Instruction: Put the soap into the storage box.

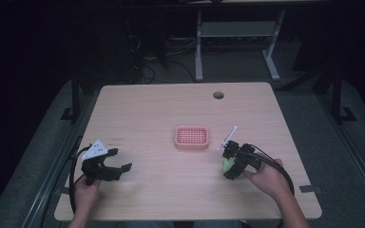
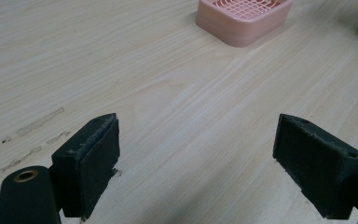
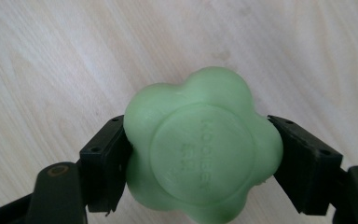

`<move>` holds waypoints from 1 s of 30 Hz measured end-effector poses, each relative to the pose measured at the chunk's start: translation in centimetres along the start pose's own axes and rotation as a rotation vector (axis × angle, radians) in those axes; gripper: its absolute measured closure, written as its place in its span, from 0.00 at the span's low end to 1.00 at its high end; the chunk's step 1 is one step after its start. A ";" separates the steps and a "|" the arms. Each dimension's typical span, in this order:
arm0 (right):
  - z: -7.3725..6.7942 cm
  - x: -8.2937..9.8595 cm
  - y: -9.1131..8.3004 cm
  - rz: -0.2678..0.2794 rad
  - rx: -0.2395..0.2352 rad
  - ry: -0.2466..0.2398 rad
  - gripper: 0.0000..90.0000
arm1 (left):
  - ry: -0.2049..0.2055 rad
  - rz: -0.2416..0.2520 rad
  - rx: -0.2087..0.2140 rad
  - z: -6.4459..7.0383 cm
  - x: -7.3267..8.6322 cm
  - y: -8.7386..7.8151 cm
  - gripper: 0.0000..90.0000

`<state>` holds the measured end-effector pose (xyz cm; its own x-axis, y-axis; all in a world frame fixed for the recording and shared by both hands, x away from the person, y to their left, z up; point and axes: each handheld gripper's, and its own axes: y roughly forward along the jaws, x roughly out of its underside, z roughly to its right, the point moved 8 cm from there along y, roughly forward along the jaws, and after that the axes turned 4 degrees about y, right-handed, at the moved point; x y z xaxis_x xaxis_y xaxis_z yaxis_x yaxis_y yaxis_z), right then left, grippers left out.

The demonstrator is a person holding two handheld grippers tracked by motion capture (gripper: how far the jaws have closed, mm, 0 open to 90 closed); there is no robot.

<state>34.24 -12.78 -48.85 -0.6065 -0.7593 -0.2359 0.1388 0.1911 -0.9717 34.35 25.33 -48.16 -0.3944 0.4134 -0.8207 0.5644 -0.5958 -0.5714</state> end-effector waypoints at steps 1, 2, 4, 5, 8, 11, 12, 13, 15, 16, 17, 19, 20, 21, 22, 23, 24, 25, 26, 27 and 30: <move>0.1 -0.2 -0.1 0.003 -0.007 0.000 0.29 | 0.000 0.000 0.000 0.0 0.0 0.0 0.16; 0.2 -0.4 -0.2 0.005 -0.004 0.000 0.29 | 0.001 0.001 -0.001 0.0 0.0 0.0 0.16; 0.5 -0.8 -0.4 0.016 -0.006 0.003 0.29 | -0.001 0.002 -0.002 0.0 0.0 0.0 0.16; 0.6 -1.0 -0.5 0.021 -0.010 0.006 0.29 | 0.000 0.002 -0.001 0.0 0.0 0.0 0.16; 0.8 -1.6 -0.7 0.039 -0.015 0.010 0.29 | -0.002 0.003 0.000 0.0 0.0 0.0 0.16; 1.0 -2.0 -0.9 0.045 -0.019 0.015 0.29 | -0.003 0.002 0.002 0.0 -0.1 0.0 0.16; 1.0 -2.1 -0.9 0.046 -0.021 0.013 0.29 | -0.006 0.005 0.002 0.1 -0.1 0.1 0.16; 1.1 -2.2 -1.0 0.045 -0.018 0.016 0.29 | -0.006 0.006 0.002 0.1 -0.1 0.1 0.16; 1.2 -2.6 -1.2 0.052 -0.019 0.014 0.29 | -0.006 0.005 0.002 0.1 -0.1 0.2 0.16; 1.3 -2.7 -1.3 0.054 -0.019 0.012 0.29 | -0.006 0.005 0.002 0.0 -0.1 0.2 0.16; 1.3 -2.9 -1.4 0.058 -0.017 0.010 0.29 | -0.007 0.003 0.003 0.0 -0.1 0.2 0.16; 1.4 -3.2 -1.6 0.066 -0.019 0.007 0.29 | -0.007 0.004 0.003 0.1 -0.1 0.2 0.16; 1.4 -3.3 -1.7 0.068 -0.021 0.008 0.29 | -0.006 0.004 0.001 0.1 -0.1 0.2 0.16; 1.4 -3.4 -1.9 0.068 -0.021 0.009 0.29 | -0.005 0.003 0.001 0.1 -0.1 0.3 0.16; 1.5 -3.5 -1.9 0.072 -0.019 0.011 0.29 | -0.007 0.001 0.002 0.0 -0.1 0.2 0.16; 1.5 -3.6 -2.1 0.074 -0.021 0.012 0.29 | -0.008 0.000 0.003 0.0 -0.1 0.2 0.16; 1.6 -3.7 -2.2 0.080 -0.022 0.012 0.29 | -0.008 -0.001 0.004 0.0 -0.1 0.2 0.16; 1.7 -3.8 -2.3 0.085 -0.023 0.014 0.29 | -0.008 0.001 0.002 0.0 -0.1 0.2 0.16; 1.7 -3.9 -2.4 0.088 -0.026 0.017 0.29 | -0.005 0.005 0.000 0.0 -0.1 0.2 0.16; 1.8 -4.0 -2.5 0.089 -0.024 0.016 0.29 | -0.007 0.005 0.001 0.0 -0.1 0.2 0.16; 1.9 -4.4 -2.8 0.095 -0.027 0.017 0.29 | -0.008 0.005 0.001 0.0 -0.1 0.2 0.16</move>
<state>38.06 -11.14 -45.15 -0.6045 -0.7265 -0.3267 0.1755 0.2786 -0.9442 34.48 25.14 -48.17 -0.3975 0.4050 -0.8234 0.5653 -0.5987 -0.5674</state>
